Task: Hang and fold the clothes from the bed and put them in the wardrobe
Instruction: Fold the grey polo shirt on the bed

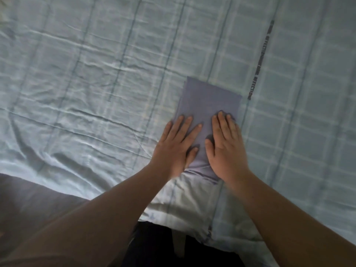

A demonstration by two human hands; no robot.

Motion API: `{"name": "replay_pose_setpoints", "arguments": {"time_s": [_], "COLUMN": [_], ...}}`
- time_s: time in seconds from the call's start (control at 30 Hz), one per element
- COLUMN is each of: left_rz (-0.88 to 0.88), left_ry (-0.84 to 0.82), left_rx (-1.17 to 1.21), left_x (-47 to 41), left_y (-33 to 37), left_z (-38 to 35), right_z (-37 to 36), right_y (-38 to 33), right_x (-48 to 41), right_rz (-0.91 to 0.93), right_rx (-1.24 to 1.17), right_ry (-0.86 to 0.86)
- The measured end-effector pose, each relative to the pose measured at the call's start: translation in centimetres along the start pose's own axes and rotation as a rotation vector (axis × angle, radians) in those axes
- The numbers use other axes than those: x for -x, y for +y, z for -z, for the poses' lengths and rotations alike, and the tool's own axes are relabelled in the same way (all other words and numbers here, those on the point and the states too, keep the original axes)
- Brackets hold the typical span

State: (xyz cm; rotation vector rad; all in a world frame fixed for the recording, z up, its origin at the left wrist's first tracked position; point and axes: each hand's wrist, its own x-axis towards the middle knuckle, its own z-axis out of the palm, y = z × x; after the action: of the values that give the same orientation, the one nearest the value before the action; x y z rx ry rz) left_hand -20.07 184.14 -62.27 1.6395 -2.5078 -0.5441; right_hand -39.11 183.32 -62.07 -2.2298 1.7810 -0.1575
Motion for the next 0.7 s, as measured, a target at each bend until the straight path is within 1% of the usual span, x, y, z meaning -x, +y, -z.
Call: {"name": "replay_pose_setpoints", "arguments": {"time_s": [0.07,0.1,0.13,0.17,0.23,0.27,0.3,0.33,0.37,0.43,0.47,0.53,0.6,0.63,0.7], "left_rz": [0.025,0.046,0.13,0.299,0.811,1.061,1.276,1.442,1.561,1.686,1.72,1.761,1.772,1.776,1.794], "left_ry": [0.059,0.119,0.194,0.265,0.367,0.388,0.39,0.383,0.39,0.4,0.377,0.336,0.349,0.358,0.328], "left_rx": [0.072,0.146,0.252,0.39,0.689,0.819,0.945,1.092,1.266,1.54,1.608,1.703,1.825,1.846,1.817], "left_x": [0.4,0.8,1.4,2.3,3.5,3.8,4.0,4.1,4.1,3.6,3.3,2.4,1.5,1.2,0.6], "left_y": [-0.2,-0.2,0.1,0.9,3.4,4.5,5.4,6.1,6.8,7.9,8.5,9.5,10.0,10.0,10.0], "left_z": [1.1,1.8,2.7,3.7,5.7,6.2,6.3,6.1,5.8,5.0,4.6,3.9,3.5,3.2,2.8], "right_z": [1.8,2.8,3.9,4.9,6.5,6.8,7.1,7.1,7.3,7.4,7.4,7.1,6.8,6.8,6.7], "right_y": [0.3,0.6,1.0,1.4,2.2,2.6,2.8,3.0,2.9,2.7,2.6,2.6,2.7,2.7,2.9], "right_x": [-1.2,-1.9,-2.8,-3.8,-6.2,-7.7,-9.2,-10.7,-12.0,-13.7,-14.3,-15.0,-15.5,-15.6,-15.9], "right_rz": [0.018,0.019,0.014,0.005,0.004,0.013,0.024,0.023,0.006,-0.029,-0.019,-0.013,-0.019,-0.019,-0.038], "right_rx": [-0.085,-0.138,-0.187,-0.232,-0.268,-0.25,-0.227,-0.215,-0.216,-0.23,-0.225,-0.213,-0.189,-0.175,-0.177], "right_ry": [0.049,0.072,0.089,0.096,0.086,0.058,0.015,-0.041,-0.111,-0.243,-0.287,-0.346,-0.388,-0.404,-0.429]}}
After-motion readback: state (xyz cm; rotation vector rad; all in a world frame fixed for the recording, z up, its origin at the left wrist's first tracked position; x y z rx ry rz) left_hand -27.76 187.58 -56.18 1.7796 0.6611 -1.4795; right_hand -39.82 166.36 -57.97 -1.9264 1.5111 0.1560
